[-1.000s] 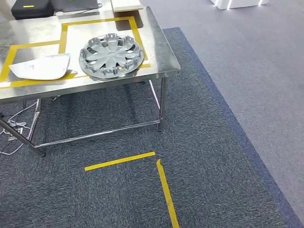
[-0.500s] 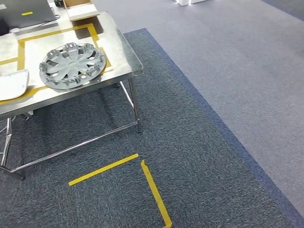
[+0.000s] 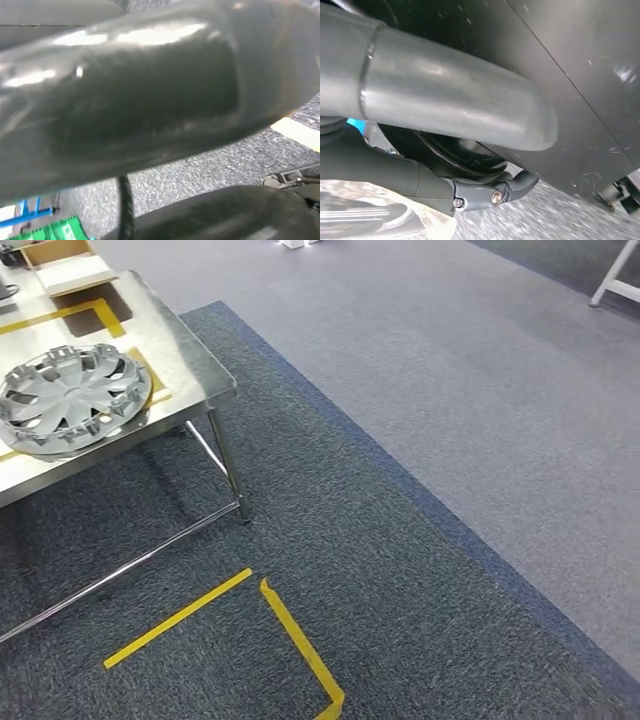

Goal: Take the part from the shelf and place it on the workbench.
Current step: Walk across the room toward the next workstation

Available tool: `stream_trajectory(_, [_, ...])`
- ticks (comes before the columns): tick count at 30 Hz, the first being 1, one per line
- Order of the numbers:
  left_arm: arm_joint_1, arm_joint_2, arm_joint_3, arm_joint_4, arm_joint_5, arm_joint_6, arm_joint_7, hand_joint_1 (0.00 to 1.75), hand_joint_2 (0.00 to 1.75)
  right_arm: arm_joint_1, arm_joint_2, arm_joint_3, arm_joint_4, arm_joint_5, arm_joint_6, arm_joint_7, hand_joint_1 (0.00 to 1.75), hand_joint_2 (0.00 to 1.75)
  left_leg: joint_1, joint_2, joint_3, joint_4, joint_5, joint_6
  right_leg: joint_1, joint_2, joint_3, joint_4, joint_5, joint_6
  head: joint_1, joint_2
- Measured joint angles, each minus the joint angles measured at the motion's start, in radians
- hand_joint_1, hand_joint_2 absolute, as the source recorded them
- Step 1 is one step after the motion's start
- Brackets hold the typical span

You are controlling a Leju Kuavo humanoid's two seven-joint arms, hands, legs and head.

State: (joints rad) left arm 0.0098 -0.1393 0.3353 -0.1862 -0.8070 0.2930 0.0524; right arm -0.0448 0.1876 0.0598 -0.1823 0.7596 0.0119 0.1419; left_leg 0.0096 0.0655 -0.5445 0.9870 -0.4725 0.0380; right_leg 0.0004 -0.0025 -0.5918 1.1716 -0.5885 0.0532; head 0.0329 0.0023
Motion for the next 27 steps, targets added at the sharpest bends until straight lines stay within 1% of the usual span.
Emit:
stream_trajectory(1, [-0.002, 0.0, 0.0, 0.0, 0.0, 0.0, 0.002, 0.0, 0.0, 0.005, -0.001, -0.001, 0.0, 0.0, 0.0, 0.001, 0.0, 0.0, -0.001, 0.01, 0.0, 0.003, -0.002, -0.003, -0.001, -0.016, 0.038, -0.069, 0.028, 0.001, 0.0, 0.0])
stream_trajectory(2, [-0.004, 0.0, 0.0, 0.0, 0.0, 0.0, 0.004, 0.0, 0.0, 0.009, -0.002, -0.003, 0.0, 0.0, 0.0, 0.002, 0.0, 0.0, -0.003, 0.019, -0.001, 0.007, -0.003, -0.008, 0.0, -0.038, 0.068, -0.129, 0.046, -0.002, 0.001, 0.0])
stream_trajectory(3, [-0.004, 0.0, 0.0, 0.0, 0.0, 0.0, 0.006, 0.0, 0.0, 0.013, -0.003, -0.004, 0.0, 0.0, 0.0, 0.002, 0.0, 0.0, -0.006, 0.028, -0.001, 0.011, -0.005, -0.013, 0.002, -0.053, 0.086, -0.168, 0.054, -0.01, 0.001, 0.0])
stream_trajectory(4, [-0.005, 0.001, 0.0, 0.0, -0.001, 0.0, 0.008, 0.0, 0.0, 0.015, -0.004, -0.005, 0.0, -0.001, 0.0, 0.001, 0.0, 0.0, -0.008, 0.036, -0.001, 0.014, -0.005, -0.018, 0.005, -0.062, 0.092, -0.186, 0.054, -0.019, 0.001, 0.0])
stream_trajectory(5, [-0.005, 0.001, 0.0, 0.0, 0.0, 0.0, 0.009, 0.0, 0.0, 0.016, -0.005, -0.006, 0.0, -0.002, 0.0, 0.0, 0.0, 0.0, -0.009, 0.045, 0.0, 0.015, -0.004, -0.022, 0.008, -0.06, 0.089, -0.188, 0.054, -0.029, 0.002, 0.0])
stream_trajectory(6, [-0.006, 0.001, 0.0, 0.0, 0.0, 0.0, 0.01, 0.0, 0.0, 0.017, -0.005, -0.007, 0.0, -0.002, 0.0, -0.001, 0.0, 0.0, -0.008, 0.054, 0.001, 0.016, -0.004, -0.027, 0.009, -0.048, 0.086, -0.188, 0.058, -0.04, 0.002, 0.0])
stream_trajectory(7, [-0.008, 0.001, 0.0, 0.0, 0.0, 0.0, 0.011, 0.0, 0.0, 0.017, -0.005, -0.007, 0.0, -0.003, 0.0, -0.001, 0.0, 0.0, -0.006, 0.048, 0.001, 0.019, -0.009, -0.033, 0.007, -0.04, 0.087, -0.189, 0.062, -0.047, 0.001, 0.0])
stream_trajectory(8, [-0.009, 0.001, 0.0, 0.0, 0.0, 0.0, 0.011, 0.0, 0.0, 0.017, -0.005, -0.007, 0.0, -0.003, 0.0, -0.002, 0.0, 0.0, -0.004, 0.03, -0.003, 0.034, -0.024, -0.039, 0.006, -0.031, 0.087, -0.19, 0.066, -0.054, 0.001, 0.0])
stream_trajectory(9, [-0.009, 0.0, 0.0, 0.0, 0.0, 0.0, 0.01, 0.0, 0.0, 0.016, -0.005, -0.007, 0.0, -0.003, 0.001, -0.002, 0.0, 0.0, -0.002, 0.005, -0.016, 0.069, -0.051, -0.044, 0.003, -0.022, 0.088, -0.192, 0.071, -0.061, 0.0, 0.0])
stream_trajectory(10, [-0.008, 0.0, 0.0, 0.0, 0.0, 0.001, 0.009, 0.0, 0.0, 0.015, -0.005, -0.007, 0.0, -0.003, 0.001, -0.002, 0.0, 0.0, -0.001, -0.023, -0.036, 0.123, -0.087, -0.048, 0.002, -0.012, 0.089, -0.192, 0.075, -0.066, -0.001, 0.0])
stream_trajectory(11, [-0.006, 0.0, 0.0, 0.0, 0.0, 0.001, 0.007, 0.0, 0.0, 0.014, -0.005, -0.007, 0.0, -0.003, 0.001, -0.003, 0.0, 0.0, 0.0, -0.04, -0.057, 0.18, -0.121, -0.049, 0.003, -0.003, 0.086, -0.191, 0.078, -0.07, -0.001, 0.0])
stream_trajectory(12, [-0.005, 0.0, 0.0, 0.0, 0.0, 0.002, 0.005, 0.0, 0.0, 0.014, -0.004, -0.007, 0.0, -0.003, 0.002, -0.003, 0.0, 0.0, 0.0, -0.048, -0.074, 0.225, -0.144, -0.049, 0.004, 0.003, 0.084, -0.191, 0.08, -0.072, -0.001, 0.0])
stream_trajectory(13, [-0.004, 0.0, 0.0, 0.0, 0.0, 0.002, 0.004, 0.0, 0.0, 0.014, -0.004, -0.007, 0.0, -0.003, 0.002, -0.003, 0.0, 0.0, 0.0, -0.05, -0.084, 0.252, -0.156, -0.05, 0.004, 0.007, 0.084, -0.191, 0.08, -0.073, -0.001, 0.0])
stream_trajectory(15, [-0.004, 0.0, 0.0, 0.0, 0.0, 0.003, 0.004, 0.0, 0.0, 0.014, -0.004, -0.007, 0.0, -0.003, 0.002, -0.004, 0.0, 0.0, 0.0, -0.051, -0.088, 0.26, -0.159, -0.05, 0.004, 0.008, 0.083, -0.191, 0.08, -0.073, -0.001, 0.0])
stream_trajectory(17, [-0.003, 0.0, 0.0, 0.0, 0.0, 0.003, 0.003, 0.0, 0.0, 0.014, -0.004, -0.007, 0.0, -0.003, 0.002, -0.004, 0.0, 0.0, 0.0, -0.051, -0.098, 0.287, -0.165, -0.049, 0.005, 0.017, 0.083, -0.19, 0.081, -0.073, -0.001, 0.0])
stream_trajectory(18, [-0.002, 0.001, 0.0, 0.0, 0.0, 0.004, 0.001, 0.0, 0.0, 0.013, -0.003, -0.007, 0.0, -0.003, 0.002, -0.006, 0.0, 0.0, 0.0, -0.076, -0.075, 0.235, -0.127, -0.041, 0.005, 0.039, 0.082, -0.188, 0.081, -0.073, -0.001, 0.0])
stream_trajectory(19, [0.0, 0.001, 0.0, 0.0, 0.0, 0.004, -0.002, 0.0, 0.0, 0.011, 0.0, -0.007, 0.0, -0.002, 0.003, -0.007, 0.0, 0.0, 0.0, -0.106, -0.049, 0.175, -0.089, -0.032, 0.005, 0.066, 0.08, -0.185, 0.082, -0.07, -0.001, 0.0])
stream_trajectory(21, [-0.001, 0.002, 0.0, 0.001, -0.002, 0.004, -0.002, 0.0, 0.0, 0.006, 0.004, -0.007, 0.0, -0.002, 0.004, -0.009, 0.0, 0.0, -0.001, -0.155, 0.01, 0.031, -0.014, -0.016, 0.001, 0.121, 0.067, -0.179, 0.085, -0.057, -0.004, 0.0])
stream_trajectory(22, [-0.002, 0.002, 0.0, 0.001, -0.002, 0.003, 0.0, 0.0, 0.0, 0.004, 0.004, -0.007, 0.0, -0.002, 0.004, -0.009, 0.0, 0.0, -0.001, -0.151, 0.013, 0.021, -0.017, -0.014, -0.001, 0.134, 0.058, -0.178, 0.087, -0.048, -0.006, 0.0])
stream_trajectory(23, [-0.004, 0.002, 0.0, 0.001, -0.004, 0.002, 0.003, 0.0, 0.0, 0.004, 0.004, -0.007, 0.0, -0.002, 0.004, -0.01, 0.0, 0.0, 0.001, -0.138, 0.015, 0.013, -0.017, -0.013, -0.002, 0.134, 0.051, -0.178, 0.087, -0.042, -0.008, 0.0])
stream_trajectory(24, [-0.006, 0.002, 0.0, 0.001, -0.005, 0.001, 0.006, 0.0, 0.0, 0.004, 0.004, -0.007, 0.0, -0.002, 0.004, -0.009, 0.0, 0.0, 0.003, -0.124, 0.018, 0.006, -0.015, -0.01, -0.001, 0.116, 0.043, -0.169, 0.079, -0.036, -0.006, 0.0])
stream_trajectory(25, [-0.006, 0.002, 0.0, 0.001, -0.007, 0.0, 0.009, 0.0, 0.0, 0.003, 0.003, -0.007, 0.0, -0.002, 0.004, -0.008, 0.0, 0.0, 0.005, -0.108, 0.022, -0.001, -0.013, -0.007, 0.001, 0.089, 0.03, -0.141, 0.059, -0.031, -0.004, 0.0])
stream_trajectory(26, [-0.005, 0.001, 0.0, 0.001, -0.008, -0.001, 0.011, 0.0, 0.0, 0.002, 0.003, -0.007, 0.0, -0.002, 0.004, -0.006, 0.0, 0.0, 0.006, -0.091, 0.023, -0.005, -0.011, -0.004, 0.003, 0.056, 0.009, -0.093, 0.028, -0.027, -0.001, 0.0])
stream_trajectory(27, [-0.004, 0.001, 0.0, 0.001, -0.009, -0.003, 0.012, 0.0, 0.0, -0.001, 0.002, -0.007, 0.0, -0.002, 0.004, -0.005, 0.0, 0.0, 0.005, -0.075, 0.024, -0.005, -0.012, -0.002, 0.004, 0.031, -0.019, -0.033, -0.005, -0.022, 0.001, 0.0])
